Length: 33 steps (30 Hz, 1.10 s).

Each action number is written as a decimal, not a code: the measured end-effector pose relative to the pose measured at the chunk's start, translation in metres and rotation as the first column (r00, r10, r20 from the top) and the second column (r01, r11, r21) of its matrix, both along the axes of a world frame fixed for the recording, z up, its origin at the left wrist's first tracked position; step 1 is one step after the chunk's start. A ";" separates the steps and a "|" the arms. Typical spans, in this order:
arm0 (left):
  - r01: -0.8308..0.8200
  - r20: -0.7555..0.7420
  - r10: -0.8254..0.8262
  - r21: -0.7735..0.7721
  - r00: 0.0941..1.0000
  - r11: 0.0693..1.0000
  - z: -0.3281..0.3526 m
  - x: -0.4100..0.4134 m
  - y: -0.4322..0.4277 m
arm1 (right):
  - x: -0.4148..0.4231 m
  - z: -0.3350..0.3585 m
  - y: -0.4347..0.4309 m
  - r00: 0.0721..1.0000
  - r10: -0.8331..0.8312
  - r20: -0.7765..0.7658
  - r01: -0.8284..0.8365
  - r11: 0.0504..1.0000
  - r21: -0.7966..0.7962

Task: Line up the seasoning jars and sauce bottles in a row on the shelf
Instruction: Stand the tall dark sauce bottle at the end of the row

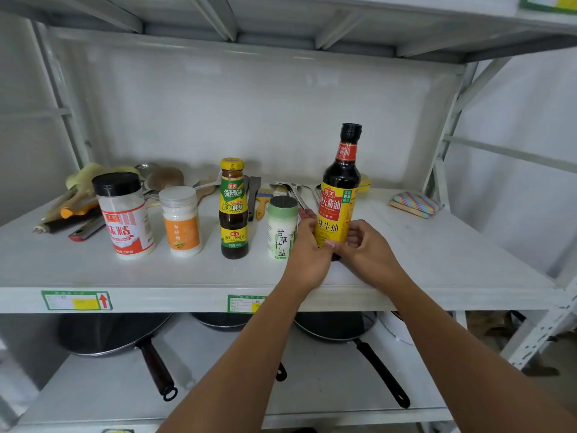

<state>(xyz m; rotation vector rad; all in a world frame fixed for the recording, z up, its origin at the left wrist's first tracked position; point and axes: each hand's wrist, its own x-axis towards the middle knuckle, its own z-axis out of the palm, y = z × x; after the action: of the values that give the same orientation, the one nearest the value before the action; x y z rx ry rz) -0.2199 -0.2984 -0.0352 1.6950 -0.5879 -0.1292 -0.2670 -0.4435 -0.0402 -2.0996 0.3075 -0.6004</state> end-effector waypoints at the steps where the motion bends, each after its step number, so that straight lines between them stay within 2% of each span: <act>1: 0.006 0.012 -0.006 -0.003 1.000 1.000 0.001 -0.002 0.001 | 0.000 0.001 0.001 1.000 0.028 -0.002 -0.028 1.000 0.013; 4: 0.033 0.073 -0.033 -0.001 0.997 0.999 0.004 -0.006 0.004 | -0.001 0.002 0.003 0.996 0.084 -0.010 -0.084 0.996 0.028; 6: 0.034 0.086 -0.034 -0.002 0.996 0.999 0.004 -0.007 0.004 | 0.000 0.004 0.006 0.996 0.084 -0.016 -0.084 0.996 -0.023; 9: 0.026 0.046 -0.025 -0.015 0.999 1.000 0.005 -0.006 0.003 | 0.003 0.003 0.009 0.999 0.038 -0.028 -0.041 0.992 -0.122; 11: 0.021 0.027 -0.020 -0.033 0.999 0.999 0.005 -0.007 0.002 | 0.005 0.002 0.008 0.999 0.022 -0.028 -0.025 0.991 -0.129; 16: 0.026 0.017 -0.025 -0.067 1.000 0.997 0.004 -0.008 0.001 | 0.004 0.000 -0.003 0.999 0.025 -0.024 -0.025 1.000 0.009; 22: 0.053 0.063 -0.052 -0.011 0.997 0.999 0.004 -0.008 0.006 | 0.003 -0.003 -0.007 0.993 0.122 -0.007 -0.121 0.988 0.100; 27: 0.066 0.035 -0.065 -0.037 0.997 0.997 0.006 -0.010 0.004 | 0.007 0.000 0.002 0.996 0.066 -0.056 -0.069 0.996 -0.058; 33: 0.042 0.055 -0.041 -0.026 0.998 0.999 0.003 -0.012 0.002 | 0.006 -0.001 0.002 0.999 0.015 -0.050 -0.021 0.993 -0.118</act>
<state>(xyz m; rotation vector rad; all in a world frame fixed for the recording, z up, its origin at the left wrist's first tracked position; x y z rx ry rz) -0.2315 -0.2959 -0.0317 1.6652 -0.6624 -0.1050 -0.2614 -0.4413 -0.0414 -2.2315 0.2864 -0.5689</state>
